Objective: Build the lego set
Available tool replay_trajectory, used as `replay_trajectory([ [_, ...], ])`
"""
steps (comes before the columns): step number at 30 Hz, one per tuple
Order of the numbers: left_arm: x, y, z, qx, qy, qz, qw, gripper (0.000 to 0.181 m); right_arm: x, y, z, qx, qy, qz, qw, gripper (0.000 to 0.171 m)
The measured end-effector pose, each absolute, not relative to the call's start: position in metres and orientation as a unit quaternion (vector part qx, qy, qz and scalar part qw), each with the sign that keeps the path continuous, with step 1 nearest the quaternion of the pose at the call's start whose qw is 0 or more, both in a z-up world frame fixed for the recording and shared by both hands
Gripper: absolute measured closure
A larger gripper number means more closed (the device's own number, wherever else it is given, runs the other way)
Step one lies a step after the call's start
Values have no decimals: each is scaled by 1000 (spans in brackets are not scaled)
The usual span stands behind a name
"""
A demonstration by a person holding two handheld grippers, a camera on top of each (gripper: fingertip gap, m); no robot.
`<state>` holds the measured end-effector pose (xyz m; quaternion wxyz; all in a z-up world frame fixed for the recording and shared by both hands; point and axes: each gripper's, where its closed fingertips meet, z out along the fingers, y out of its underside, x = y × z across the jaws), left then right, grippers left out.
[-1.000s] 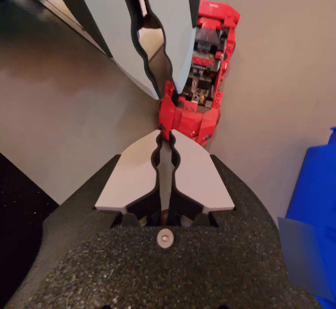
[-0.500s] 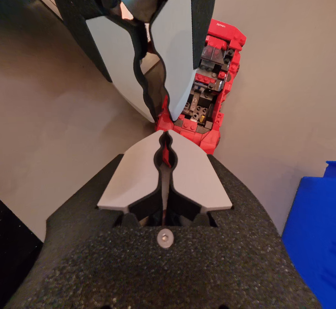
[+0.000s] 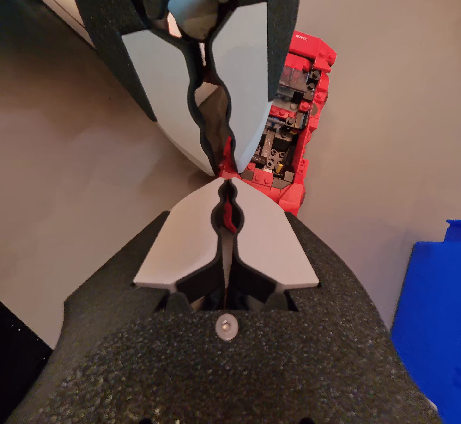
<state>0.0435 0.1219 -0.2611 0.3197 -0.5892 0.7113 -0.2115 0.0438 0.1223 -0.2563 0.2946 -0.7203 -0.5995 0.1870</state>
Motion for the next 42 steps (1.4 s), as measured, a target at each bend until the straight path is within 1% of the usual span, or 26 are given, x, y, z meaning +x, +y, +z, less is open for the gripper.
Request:
replay_trajectory([
  [1,44,122,-261,-589,711,-212,320,167,43,122,-256,-720,-596,194,298,171],
  [5,44,122,-261,-589,708,-214,324,167,44,124,-255,-714,-585,212,322,171],
  [8,45,122,-261,-587,710,-213,325,167,49,125,-241,-706,-570,237,348,171],
  [13,45,121,-261,-586,712,-212,324,167,66,123,-249,-715,-580,224,320,171],
  [26,47,121,-261,-585,713,-206,326,167,58,118,-257,-712,-597,195,315,171],
  [42,47,122,-261,-587,708,-209,331,167,55,119,-256,-730,-574,208,309,171],
])
